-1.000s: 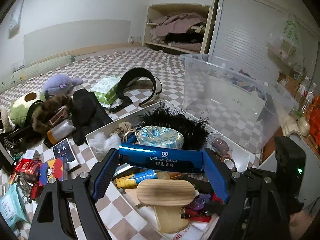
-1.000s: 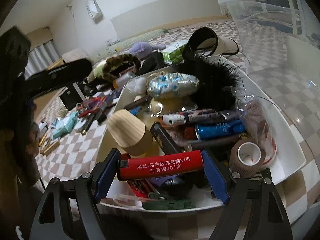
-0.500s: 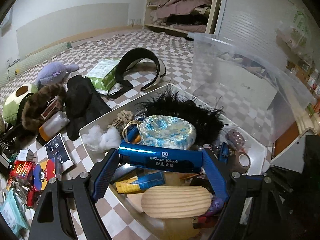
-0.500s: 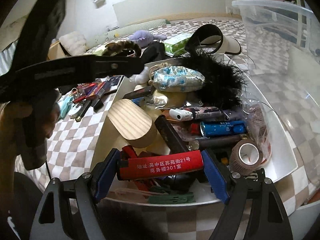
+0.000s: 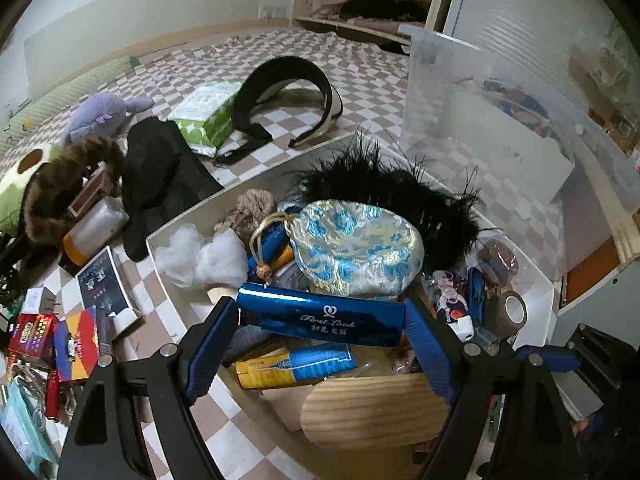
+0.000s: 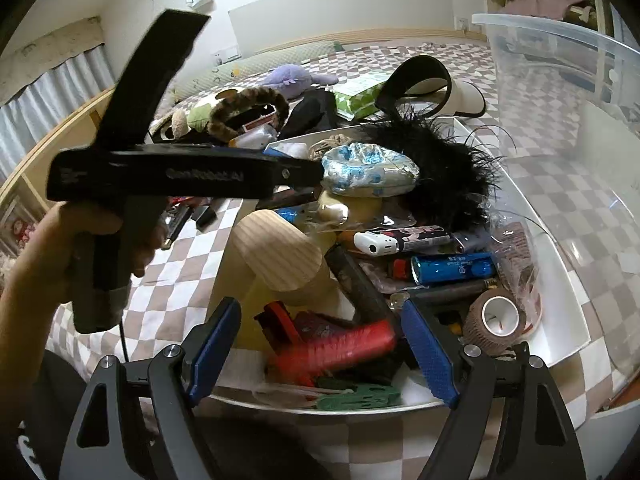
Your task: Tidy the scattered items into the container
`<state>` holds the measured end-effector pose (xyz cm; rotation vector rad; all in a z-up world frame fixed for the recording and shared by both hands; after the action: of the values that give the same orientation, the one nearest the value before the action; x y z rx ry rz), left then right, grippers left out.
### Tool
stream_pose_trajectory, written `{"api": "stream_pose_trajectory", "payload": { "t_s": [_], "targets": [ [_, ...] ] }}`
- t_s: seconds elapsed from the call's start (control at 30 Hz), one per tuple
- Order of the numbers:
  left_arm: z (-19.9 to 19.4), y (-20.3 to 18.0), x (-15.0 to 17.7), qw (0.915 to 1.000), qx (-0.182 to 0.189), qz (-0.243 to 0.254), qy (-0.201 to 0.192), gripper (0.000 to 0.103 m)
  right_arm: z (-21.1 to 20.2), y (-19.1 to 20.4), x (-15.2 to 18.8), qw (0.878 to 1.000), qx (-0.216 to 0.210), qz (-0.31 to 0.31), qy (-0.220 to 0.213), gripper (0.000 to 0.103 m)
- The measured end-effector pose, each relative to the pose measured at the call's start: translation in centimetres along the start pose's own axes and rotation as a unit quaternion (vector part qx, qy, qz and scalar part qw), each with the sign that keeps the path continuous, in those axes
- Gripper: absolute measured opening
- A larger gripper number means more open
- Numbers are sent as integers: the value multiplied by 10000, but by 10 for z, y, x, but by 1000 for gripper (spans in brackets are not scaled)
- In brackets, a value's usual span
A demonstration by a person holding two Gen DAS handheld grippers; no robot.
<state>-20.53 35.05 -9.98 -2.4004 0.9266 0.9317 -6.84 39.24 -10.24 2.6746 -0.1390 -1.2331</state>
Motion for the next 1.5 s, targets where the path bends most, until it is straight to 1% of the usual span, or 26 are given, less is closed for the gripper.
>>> {"api": "stream_pose_trajectory", "payload": {
  "t_s": [0.23,0.3,0.33,0.67,0.73,0.77,0.8,0.9,1.1,1.33,1.5],
  "targets": [
    [4,-1,3,10000,-21,29,44,85,-6,-1,-2,9999,-36,128,-55,83],
    [2,-1,3,10000,-65,55,16,95,-7,-1,-2,9999,-32,158,-57,83],
    [1,-2,3,9999,-97,74,-18,95,-7,-1,-2,9999,-20,161,-57,83],
    [-11,-4,3,9998,-132,75,-155,95,-8,-1,0,9997,11,223,-72,83],
    [-14,-3,3,9996,-171,86,-203,99,-9,0,1,9997,78,184,-110,84],
    [-17,-4,3,9995,-190,94,-252,103,-9,0,1,9997,118,159,-134,89],
    [-20,-4,3,9993,-205,101,-296,103,-10,0,0,9996,193,119,-185,103],
    [-26,-4,3,9990,-270,67,-348,103,-12,-2,-2,9985,392,11,-389,103],
    [-46,-6,1,9978,-264,-35,-601,103,-16,-9,-7,9965,610,70,-565,103],
    [-77,-16,-4,9958,-188,-77,-896,103,-28,-12,-9,9945,865,42,-583,103],
    [-106,-22,-7,9934,-127,-156,-1129,103,-40,-7,-11,9934,949,-30,-640,103]
  ]
}}
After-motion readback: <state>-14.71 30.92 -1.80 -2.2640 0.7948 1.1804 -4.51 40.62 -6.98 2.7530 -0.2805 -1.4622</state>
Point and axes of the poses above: each gripper's, at about its wrist camera, not at the fingertips, and z roughly the way its jaws point, y to its left, x to its underside, the point moved 5 cm from there along z, roughly the way its jaws point, and after that the axes turned 9 degrees about -y, right-handed, at the moved point
